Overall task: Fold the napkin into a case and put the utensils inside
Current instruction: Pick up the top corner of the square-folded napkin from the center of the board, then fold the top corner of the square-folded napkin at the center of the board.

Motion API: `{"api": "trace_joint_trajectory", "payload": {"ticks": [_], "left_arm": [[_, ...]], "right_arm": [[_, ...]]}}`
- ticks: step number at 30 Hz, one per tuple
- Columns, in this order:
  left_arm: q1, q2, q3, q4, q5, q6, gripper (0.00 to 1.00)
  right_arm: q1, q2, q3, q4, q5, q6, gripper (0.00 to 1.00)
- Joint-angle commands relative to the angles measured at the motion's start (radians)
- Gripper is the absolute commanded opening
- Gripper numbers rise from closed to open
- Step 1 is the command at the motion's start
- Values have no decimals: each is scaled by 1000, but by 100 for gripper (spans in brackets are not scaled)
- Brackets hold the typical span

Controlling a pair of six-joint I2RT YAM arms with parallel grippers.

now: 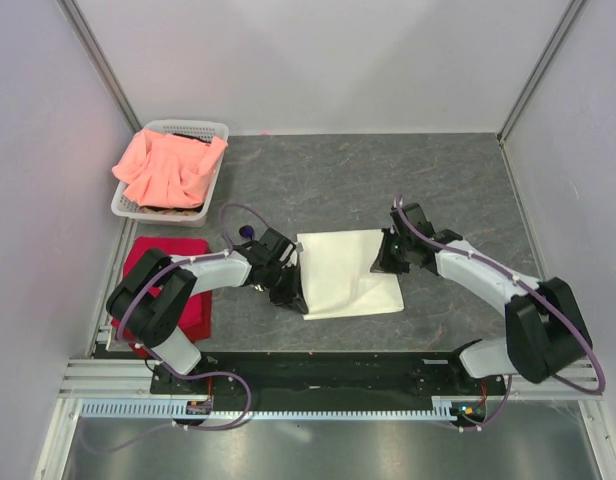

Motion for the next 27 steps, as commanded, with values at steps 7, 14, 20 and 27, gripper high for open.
{"api": "trace_joint_trajectory", "payload": {"ticks": [7, 14, 20, 27], "left_arm": [[-3, 11, -23, 70, -5, -48, 12], [-3, -7, -46, 80, -31, -63, 11], [-3, -25, -58, 83, -40, -76, 11], [-3, -44, -74, 84, -53, -85, 11]], "right_arm": [[91, 301, 267, 144, -99, 2, 0], [121, 426, 396, 156, -101, 5, 0], [126, 530, 493, 159, -124, 2, 0], [126, 590, 558, 167, -112, 4, 0]]}}
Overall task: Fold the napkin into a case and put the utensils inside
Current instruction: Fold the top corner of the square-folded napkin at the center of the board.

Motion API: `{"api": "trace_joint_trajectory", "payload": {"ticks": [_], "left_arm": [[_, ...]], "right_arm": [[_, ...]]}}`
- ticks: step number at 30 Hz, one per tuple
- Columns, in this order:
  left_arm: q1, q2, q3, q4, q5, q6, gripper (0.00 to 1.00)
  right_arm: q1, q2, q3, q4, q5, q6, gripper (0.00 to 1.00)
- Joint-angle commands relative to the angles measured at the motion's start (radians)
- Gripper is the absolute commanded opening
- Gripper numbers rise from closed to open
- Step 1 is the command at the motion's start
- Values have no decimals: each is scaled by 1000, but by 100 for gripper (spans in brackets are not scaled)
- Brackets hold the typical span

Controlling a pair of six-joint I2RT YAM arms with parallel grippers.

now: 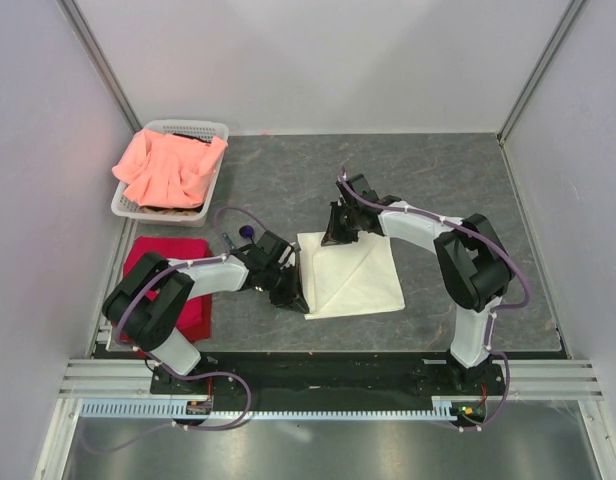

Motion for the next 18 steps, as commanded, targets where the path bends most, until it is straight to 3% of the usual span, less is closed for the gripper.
{"api": "trace_joint_trajectory", "payload": {"ticks": [1, 18], "left_arm": [[-3, -19, -21, 1, -51, -20, 11], [-5, 3, -17, 9, -44, -22, 11]], "right_arm": [[3, 28, 70, 27, -3, 6, 0], [9, 123, 181, 31, -39, 15, 0]]}}
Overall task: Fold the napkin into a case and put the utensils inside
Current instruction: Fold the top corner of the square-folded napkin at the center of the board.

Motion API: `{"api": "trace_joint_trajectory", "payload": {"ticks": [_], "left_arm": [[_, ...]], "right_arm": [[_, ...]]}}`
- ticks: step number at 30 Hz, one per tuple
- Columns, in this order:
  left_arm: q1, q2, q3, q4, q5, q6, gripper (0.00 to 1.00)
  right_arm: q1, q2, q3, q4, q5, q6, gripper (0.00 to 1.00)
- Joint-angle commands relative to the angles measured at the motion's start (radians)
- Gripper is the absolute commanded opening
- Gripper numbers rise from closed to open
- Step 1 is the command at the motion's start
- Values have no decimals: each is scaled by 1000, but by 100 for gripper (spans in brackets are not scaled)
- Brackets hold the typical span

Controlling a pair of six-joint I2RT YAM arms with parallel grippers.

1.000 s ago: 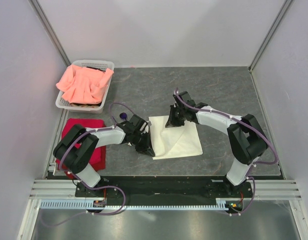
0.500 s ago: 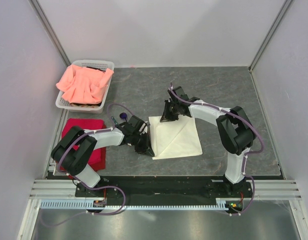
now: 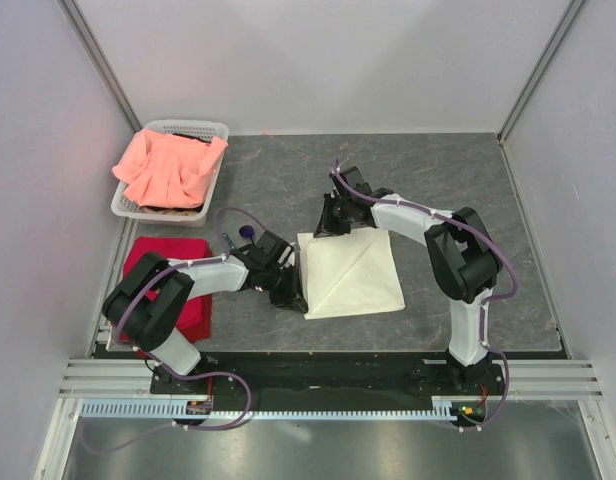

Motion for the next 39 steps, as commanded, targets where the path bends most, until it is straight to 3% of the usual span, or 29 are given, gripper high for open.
{"api": "trace_joint_trajectory", "payload": {"ticks": [1, 19, 23, 30, 35, 39], "left_arm": [[-4, 6, -13, 6, -43, -13, 11], [-20, 2, 21, -33, -87, 22, 12], [-20, -17, 29, -49, -100, 21, 13], [-18, -153, 36, -107, -185, -25, 26], [-17, -251, 59, -144, -227, -54, 27], [-17, -213, 104, -150, -146, -45, 21]], "right_arm": [[9, 30, 62, 30, -22, 11, 0], [20, 74, 98, 32, -50, 16, 2], [18, 74, 105, 24, -51, 14, 17], [14, 2, 125, -43, -15, -29, 43], [-28, -120, 53, -77, 16, -57, 56], [-63, -223, -29, -88, 45, -72, 68]]}}
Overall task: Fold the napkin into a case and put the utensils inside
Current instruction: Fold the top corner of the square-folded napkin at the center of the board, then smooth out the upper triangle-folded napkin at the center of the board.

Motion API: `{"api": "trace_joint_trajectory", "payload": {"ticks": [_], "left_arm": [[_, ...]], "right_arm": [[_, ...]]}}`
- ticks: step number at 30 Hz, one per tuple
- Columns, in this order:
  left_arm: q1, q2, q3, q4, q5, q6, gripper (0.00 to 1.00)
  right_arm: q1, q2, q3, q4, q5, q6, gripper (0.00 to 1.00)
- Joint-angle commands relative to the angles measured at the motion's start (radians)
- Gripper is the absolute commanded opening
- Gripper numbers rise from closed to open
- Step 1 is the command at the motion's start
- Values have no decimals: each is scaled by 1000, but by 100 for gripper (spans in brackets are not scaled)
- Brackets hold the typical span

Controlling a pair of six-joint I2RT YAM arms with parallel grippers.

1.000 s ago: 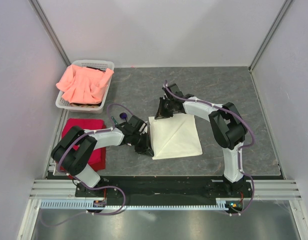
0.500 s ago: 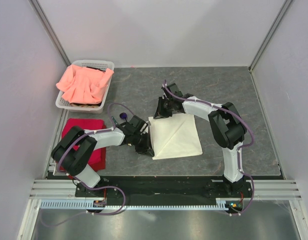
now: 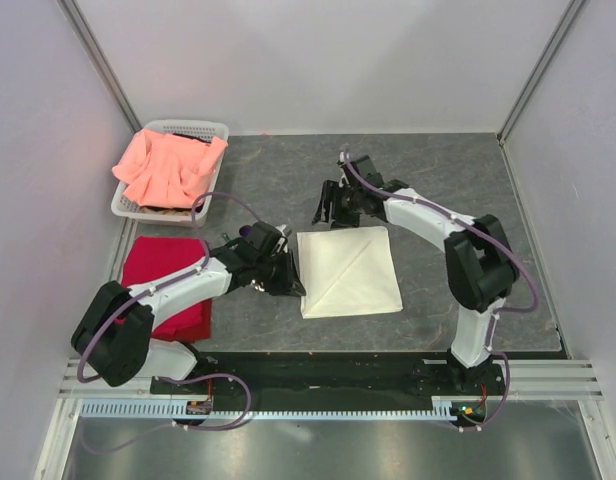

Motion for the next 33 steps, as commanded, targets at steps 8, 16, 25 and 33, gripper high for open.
{"api": "trace_joint_trajectory", "payload": {"ticks": [8, 16, 25, 33], "left_arm": [[-16, 113, 73, 56, 107, -23, 15], [-18, 183, -20, 119, 72, -25, 12], [-18, 230, -103, 188, 84, -36, 11], [-18, 229, -98, 188, 86, -31, 10]], "right_arm": [[-78, -279, -214, -7, 56, -44, 63], [-144, -265, -295, 62, 66, -62, 39], [-178, -216, -309, 82, 160, -65, 24], [-199, -158, -304, 119, 165, -59, 24]]}}
